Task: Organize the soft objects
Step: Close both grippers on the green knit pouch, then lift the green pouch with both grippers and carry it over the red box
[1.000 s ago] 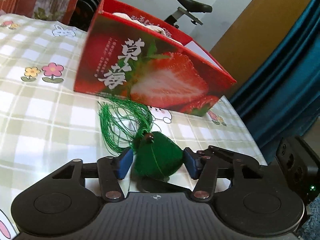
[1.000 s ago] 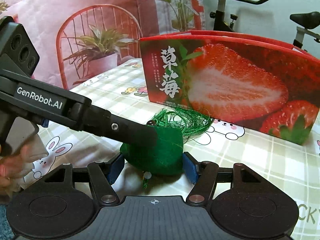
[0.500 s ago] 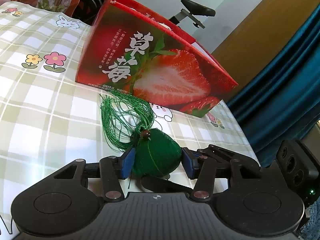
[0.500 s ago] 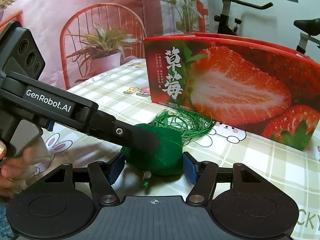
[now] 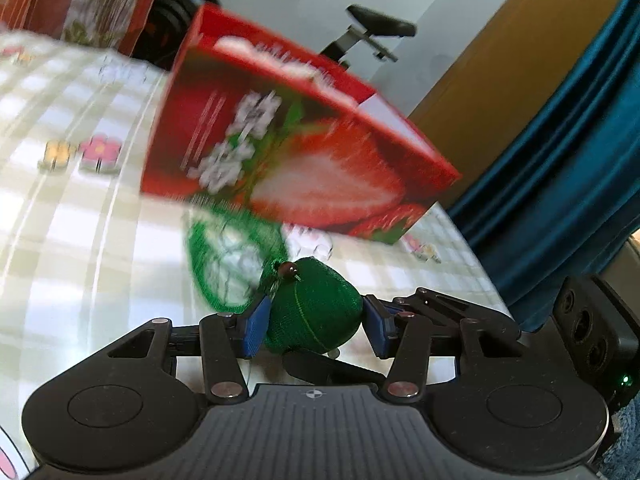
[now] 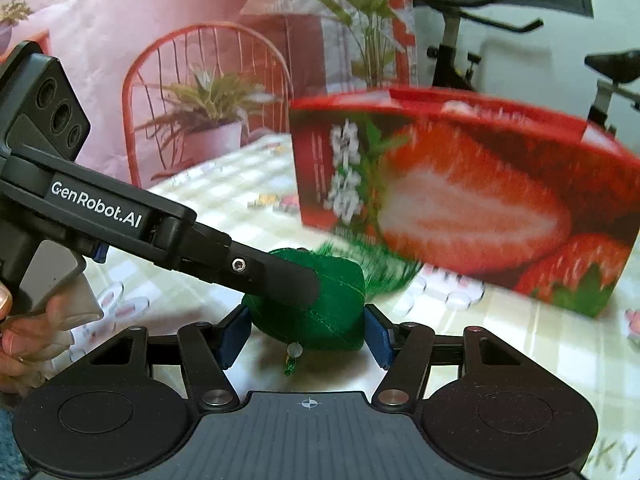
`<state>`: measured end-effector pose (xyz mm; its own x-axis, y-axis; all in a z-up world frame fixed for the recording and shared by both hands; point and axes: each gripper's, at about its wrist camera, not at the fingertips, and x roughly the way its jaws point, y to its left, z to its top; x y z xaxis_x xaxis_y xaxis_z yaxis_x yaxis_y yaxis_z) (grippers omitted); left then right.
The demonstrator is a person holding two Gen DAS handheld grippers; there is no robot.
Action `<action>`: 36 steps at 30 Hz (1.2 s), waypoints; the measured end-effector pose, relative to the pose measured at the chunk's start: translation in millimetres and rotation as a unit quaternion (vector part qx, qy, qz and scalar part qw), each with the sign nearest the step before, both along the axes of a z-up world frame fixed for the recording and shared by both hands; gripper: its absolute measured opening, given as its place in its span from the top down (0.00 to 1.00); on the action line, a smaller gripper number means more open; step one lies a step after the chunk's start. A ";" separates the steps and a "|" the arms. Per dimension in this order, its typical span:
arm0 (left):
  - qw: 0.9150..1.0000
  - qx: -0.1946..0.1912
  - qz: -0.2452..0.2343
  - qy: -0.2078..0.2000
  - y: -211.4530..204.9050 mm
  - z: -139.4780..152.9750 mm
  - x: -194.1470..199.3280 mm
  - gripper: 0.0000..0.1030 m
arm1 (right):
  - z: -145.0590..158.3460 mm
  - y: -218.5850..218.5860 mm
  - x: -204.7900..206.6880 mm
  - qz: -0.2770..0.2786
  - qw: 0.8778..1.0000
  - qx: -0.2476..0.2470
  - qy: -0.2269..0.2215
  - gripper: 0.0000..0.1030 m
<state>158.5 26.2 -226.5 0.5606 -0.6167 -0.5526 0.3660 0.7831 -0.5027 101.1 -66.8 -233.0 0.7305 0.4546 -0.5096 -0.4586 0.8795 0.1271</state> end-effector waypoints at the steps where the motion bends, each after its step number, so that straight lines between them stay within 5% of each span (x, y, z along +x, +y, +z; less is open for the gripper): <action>1: 1.000 -0.002 0.000 -0.007 0.2 7.3 1.8 0.49 | 6.4 -1.3 0.9 -0.001 1.000 0.002 -0.006 0.45; 13: 0.993 -0.020 0.003 -0.117 -8.0 135.8 40.5 0.50 | 136.7 -27.1 45.8 -0.012 0.996 0.022 -0.085 0.45; 20: 0.984 -0.033 0.010 -0.177 -12.7 184.1 56.0 0.50 | 192.9 -31.0 71.1 -0.007 0.990 0.018 -0.141 0.45; 28: 0.980 -0.019 0.018 -0.198 -19.6 185.3 77.5 0.50 | 196.3 -26.9 105.5 -0.005 0.986 0.003 -0.164 0.44; 36: 0.987 -0.011 0.005 -0.160 -35.1 146.3 109.7 0.49 | 154.4 -46.5 128.8 -0.036 0.992 0.010 -0.119 0.44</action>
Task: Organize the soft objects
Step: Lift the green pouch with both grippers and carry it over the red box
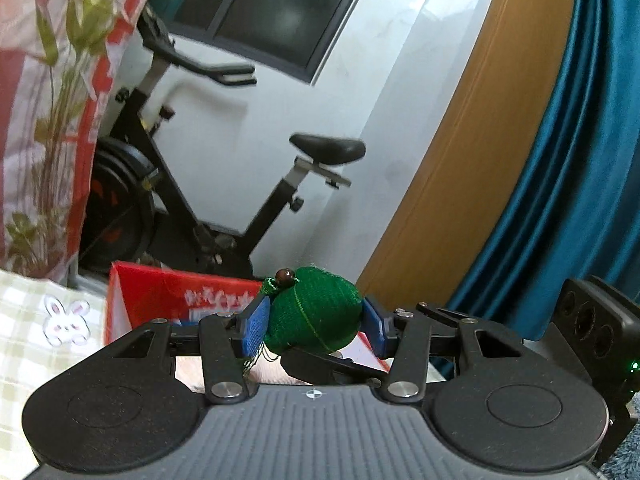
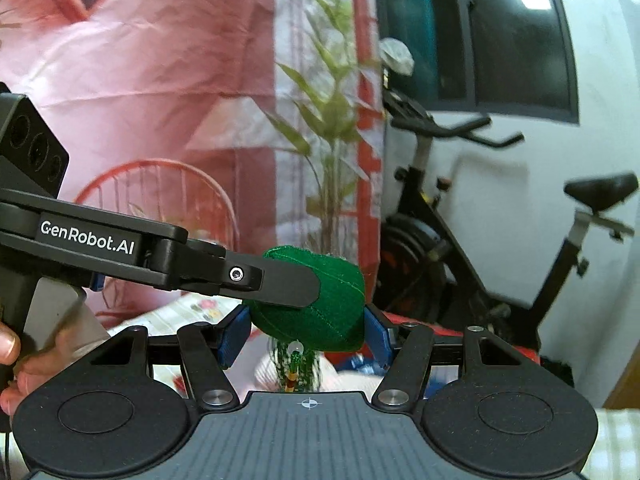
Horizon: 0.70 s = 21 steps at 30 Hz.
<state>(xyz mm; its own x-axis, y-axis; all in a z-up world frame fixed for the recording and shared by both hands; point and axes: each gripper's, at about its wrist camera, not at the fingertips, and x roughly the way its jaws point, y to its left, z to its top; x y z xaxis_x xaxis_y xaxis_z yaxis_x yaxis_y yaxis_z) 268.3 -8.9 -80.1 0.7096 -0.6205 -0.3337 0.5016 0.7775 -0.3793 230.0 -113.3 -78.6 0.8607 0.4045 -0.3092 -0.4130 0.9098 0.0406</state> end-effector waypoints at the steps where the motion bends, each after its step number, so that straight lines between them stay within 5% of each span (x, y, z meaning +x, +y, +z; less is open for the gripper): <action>1: 1.000 0.002 -0.001 0.007 -2.4 -5.5 3.2 0.49 | -6.5 -3.3 1.9 -0.003 1.000 0.002 0.006 0.44; 9: 0.998 0.037 -0.017 0.048 -22.5 -38.3 26.1 0.48 | -52.9 -23.6 11.3 -0.039 0.998 -0.005 0.053 0.44; 21: 0.995 0.091 0.028 0.027 -8.7 -38.9 26.5 0.34 | -70.8 -56.7 25.6 -0.181 0.981 -0.029 0.070 0.44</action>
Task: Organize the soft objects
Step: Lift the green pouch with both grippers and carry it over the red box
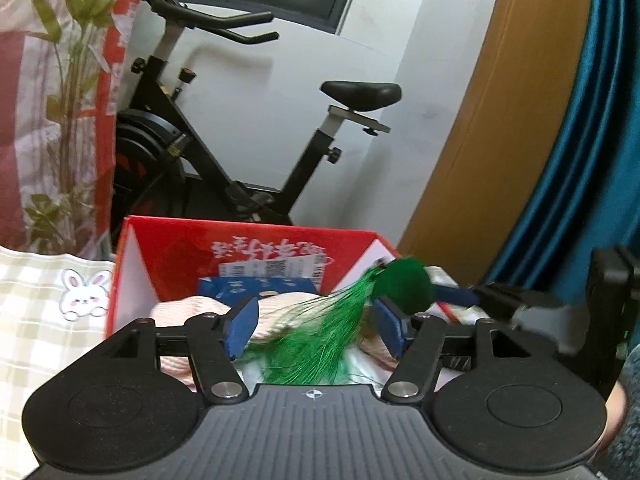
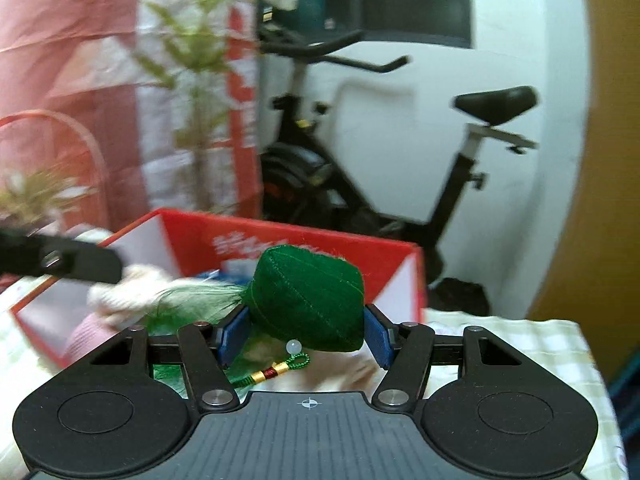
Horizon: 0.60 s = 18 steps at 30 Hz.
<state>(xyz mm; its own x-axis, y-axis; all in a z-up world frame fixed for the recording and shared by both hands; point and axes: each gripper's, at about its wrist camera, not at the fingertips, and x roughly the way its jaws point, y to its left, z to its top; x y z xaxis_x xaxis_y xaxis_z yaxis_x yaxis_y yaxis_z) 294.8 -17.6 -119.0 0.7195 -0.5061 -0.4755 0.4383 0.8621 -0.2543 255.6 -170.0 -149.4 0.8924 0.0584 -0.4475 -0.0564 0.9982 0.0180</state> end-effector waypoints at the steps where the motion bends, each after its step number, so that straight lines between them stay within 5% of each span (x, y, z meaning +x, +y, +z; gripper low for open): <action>1: 1.000 0.004 0.005 -0.003 0.5 0.6 -0.3 0.33 | 1.7 -1.8 1.5 -0.010 1.000 -0.003 -0.006 0.44; 12: 0.999 0.021 0.041 -0.018 10.1 4.8 -4.5 0.25 | 41.7 10.3 -3.9 -0.022 0.992 -0.047 -0.111 0.45; 18: 0.998 0.015 0.055 -0.022 19.2 8.1 -7.9 0.23 | 62.6 27.9 -6.8 0.021 0.992 -0.043 -0.115 0.44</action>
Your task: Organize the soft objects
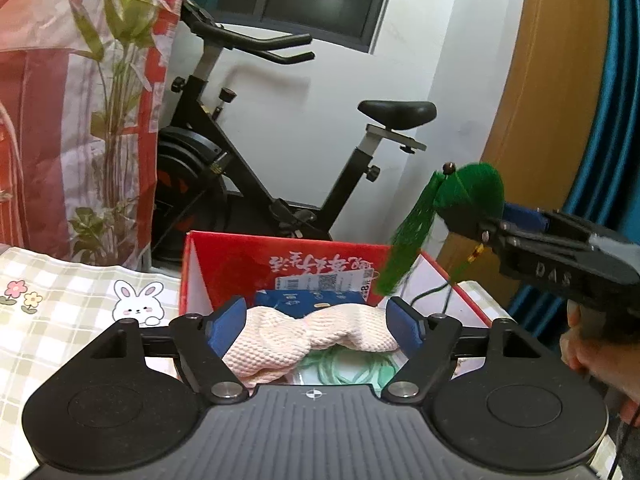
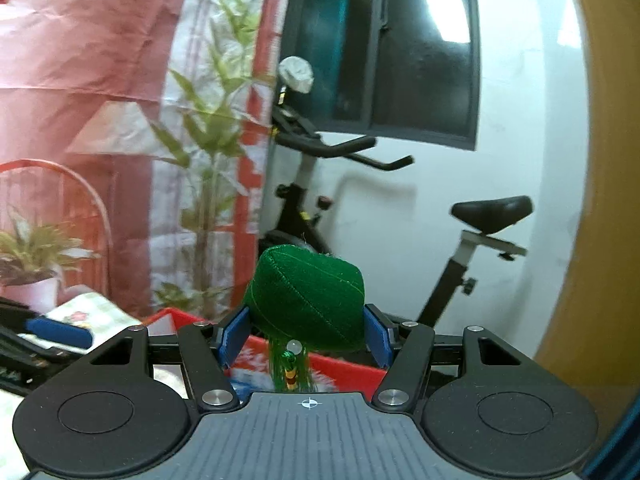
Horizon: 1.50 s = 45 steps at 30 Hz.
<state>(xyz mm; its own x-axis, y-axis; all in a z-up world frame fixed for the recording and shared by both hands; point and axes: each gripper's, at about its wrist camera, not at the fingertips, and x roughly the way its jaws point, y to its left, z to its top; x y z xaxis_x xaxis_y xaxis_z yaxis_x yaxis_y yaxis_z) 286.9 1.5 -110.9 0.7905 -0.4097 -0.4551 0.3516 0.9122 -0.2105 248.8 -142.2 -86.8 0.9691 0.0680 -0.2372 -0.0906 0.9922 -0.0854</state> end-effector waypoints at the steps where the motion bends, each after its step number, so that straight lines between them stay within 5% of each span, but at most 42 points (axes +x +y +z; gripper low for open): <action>1: 1.000 -0.001 0.002 -0.001 1.5 0.2 -1.0 0.22 | -1.9 2.2 -0.6 0.006 1.000 0.007 0.008 0.44; 10: 1.000 0.011 0.023 0.004 7.1 -1.6 -9.6 0.10 | -46.6 27.9 -2.7 0.031 0.989 0.046 0.138 0.44; 14: 0.999 0.027 0.037 -0.004 9.2 1.8 -14.4 0.03 | -57.0 36.4 -4.0 0.022 0.985 0.041 0.166 0.35; 21: 0.997 0.037 0.062 0.014 18.0 10.5 -19.5 0.00 | -51.8 41.0 -16.4 0.004 0.984 0.024 0.174 0.01; 35: 0.983 0.102 0.148 -0.026 35.4 48.9 -66.8 0.00 | -13.3 22.7 -58.3 -0.032 0.986 0.057 0.153 0.00; 45: 0.986 0.104 0.117 -0.057 27.1 94.0 -115.0 0.00 | 38.3 16.0 -110.6 -0.051 0.990 0.059 0.121 0.00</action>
